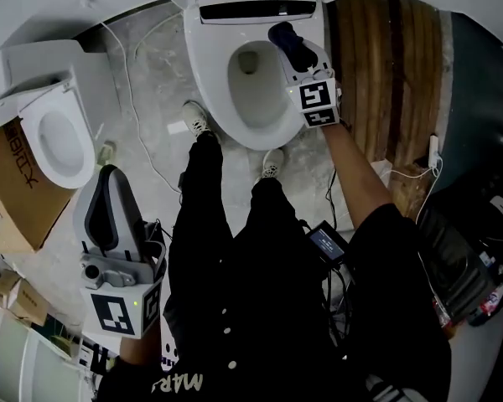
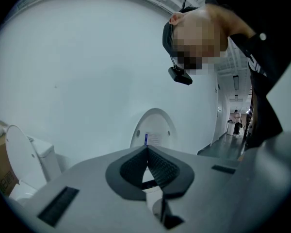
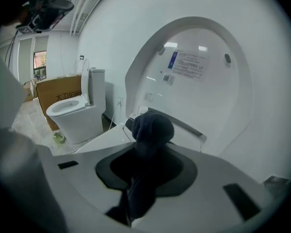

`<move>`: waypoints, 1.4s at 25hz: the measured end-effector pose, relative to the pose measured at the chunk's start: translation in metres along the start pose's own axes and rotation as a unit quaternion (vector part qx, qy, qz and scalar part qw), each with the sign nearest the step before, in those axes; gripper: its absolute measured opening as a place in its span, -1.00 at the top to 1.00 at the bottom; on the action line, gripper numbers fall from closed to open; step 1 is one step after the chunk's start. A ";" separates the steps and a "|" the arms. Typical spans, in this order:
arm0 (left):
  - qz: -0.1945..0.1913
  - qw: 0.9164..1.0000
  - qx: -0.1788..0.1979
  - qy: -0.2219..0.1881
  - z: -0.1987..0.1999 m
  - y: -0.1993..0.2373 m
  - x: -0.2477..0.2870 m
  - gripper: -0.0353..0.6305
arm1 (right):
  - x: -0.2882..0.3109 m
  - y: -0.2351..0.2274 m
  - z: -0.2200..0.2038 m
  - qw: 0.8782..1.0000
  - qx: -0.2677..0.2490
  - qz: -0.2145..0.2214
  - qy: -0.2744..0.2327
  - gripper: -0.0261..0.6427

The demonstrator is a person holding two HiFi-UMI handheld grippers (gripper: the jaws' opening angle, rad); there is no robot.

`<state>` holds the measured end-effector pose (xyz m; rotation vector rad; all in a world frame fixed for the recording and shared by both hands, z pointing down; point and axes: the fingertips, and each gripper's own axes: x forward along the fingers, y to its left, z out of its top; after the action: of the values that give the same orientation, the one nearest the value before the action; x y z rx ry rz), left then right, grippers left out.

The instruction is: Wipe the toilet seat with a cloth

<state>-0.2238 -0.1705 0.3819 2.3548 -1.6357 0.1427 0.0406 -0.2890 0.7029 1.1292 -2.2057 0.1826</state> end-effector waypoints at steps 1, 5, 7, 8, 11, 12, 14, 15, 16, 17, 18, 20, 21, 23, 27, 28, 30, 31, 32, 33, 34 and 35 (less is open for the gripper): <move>-0.001 1.000 -0.003 0.003 -0.007 0.003 0.002 0.87 | 0.011 0.004 -0.007 1.000 -0.005 0.003 0.008 0.63; 0.002 1.000 -0.013 0.020 -0.035 0.013 0.008 0.87 | 0.051 0.016 -0.039 0.998 -0.047 0.009 0.044 0.64; 0.005 0.999 -0.017 0.029 -0.047 0.018 0.008 0.87 | 0.069 0.019 -0.053 0.995 -0.077 0.010 0.060 0.64; 0.005 0.999 -0.018 0.033 -0.052 0.020 0.008 0.87 | 0.077 0.020 -0.059 0.993 -0.093 0.011 0.068 0.63; 0.006 0.999 -0.020 0.043 -0.065 0.026 0.007 0.87 | 0.098 0.024 -0.077 0.986 -0.140 0.017 0.088 0.64; 0.007 0.999 -0.021 0.045 -0.068 0.027 0.008 0.87 | 0.104 0.025 -0.082 0.983 -0.155 0.019 0.095 0.64; 0.008 0.999 -0.023 0.048 -0.074 0.031 0.008 0.87 | 0.116 0.025 -0.093 0.977 -0.181 0.021 0.115 0.64; 0.010 0.998 -0.024 0.050 -0.077 0.032 0.008 0.87 | 0.121 0.025 -0.097 0.973 -0.192 0.022 0.124 0.64; 0.010 0.998 -0.025 0.052 -0.079 0.034 0.008 0.87 | 0.124 0.026 -0.101 0.970 -0.204 0.023 0.130 0.64; 0.011 0.998 -0.026 0.054 -0.081 0.035 0.008 0.87 | 0.126 0.026 -0.103 0.967 -0.217 0.025 0.131 0.63; 0.011 0.998 -0.027 0.055 -0.083 0.036 0.008 0.87 | 0.126 0.026 -0.104 0.964 -0.230 0.026 0.130 0.63; 0.010 0.998 -0.027 0.056 -0.085 0.036 0.009 0.87 | 0.126 0.027 -0.104 0.960 -0.249 0.031 0.126 0.63; 0.010 0.998 -0.028 0.056 -0.086 0.034 0.009 0.87 | 0.126 0.027 -0.105 0.957 -0.259 0.037 0.127 0.63; 0.009 0.998 -0.028 0.056 -0.086 0.030 0.010 0.87 | 0.123 0.026 -0.108 0.947 -0.289 0.050 0.133 0.63; 0.006 0.998 -0.027 0.054 -0.085 0.025 0.012 0.87 | 0.117 0.013 -0.120 0.924 -0.348 0.061 0.148 0.63; 0.005 0.998 -0.027 0.055 -0.085 0.024 0.012 0.87 | 0.115 0.008 -0.123 0.918 -0.359 0.062 0.153 0.63; 0.004 0.998 -0.026 0.056 -0.086 0.021 0.012 0.87 | 0.110 0.000 -0.129 0.902 -0.395 0.066 0.163 0.63; 0.003 0.998 -0.026 0.056 -0.086 0.020 0.011 0.87 | 0.107 -0.003 -0.133 0.891 -0.416 0.069 0.167 0.63; 0.003 0.998 -0.026 0.056 -0.086 0.019 0.011 0.87 | 0.104 -0.006 -0.137 0.882 -0.433 0.073 0.172 0.63; 0.004 0.998 -0.026 0.055 -0.086 0.019 0.011 0.87 | 0.101 -0.009 -0.140 0.874 -0.446 0.075 0.176 0.63; 0.004 0.998 -0.026 0.054 -0.086 0.018 0.011 0.87 | 0.099 -0.012 -0.143 0.869 -0.453 0.078 0.180 0.63; 0.003 0.998 -0.026 0.054 -0.086 0.017 0.011 0.87 | 0.097 -0.015 -0.146 0.866 -0.457 0.080 0.184 0.63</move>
<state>-0.2301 -0.1621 0.4699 2.2627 -1.5777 0.2214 0.0814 -0.3067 0.8734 0.3334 -1.6860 -0.5025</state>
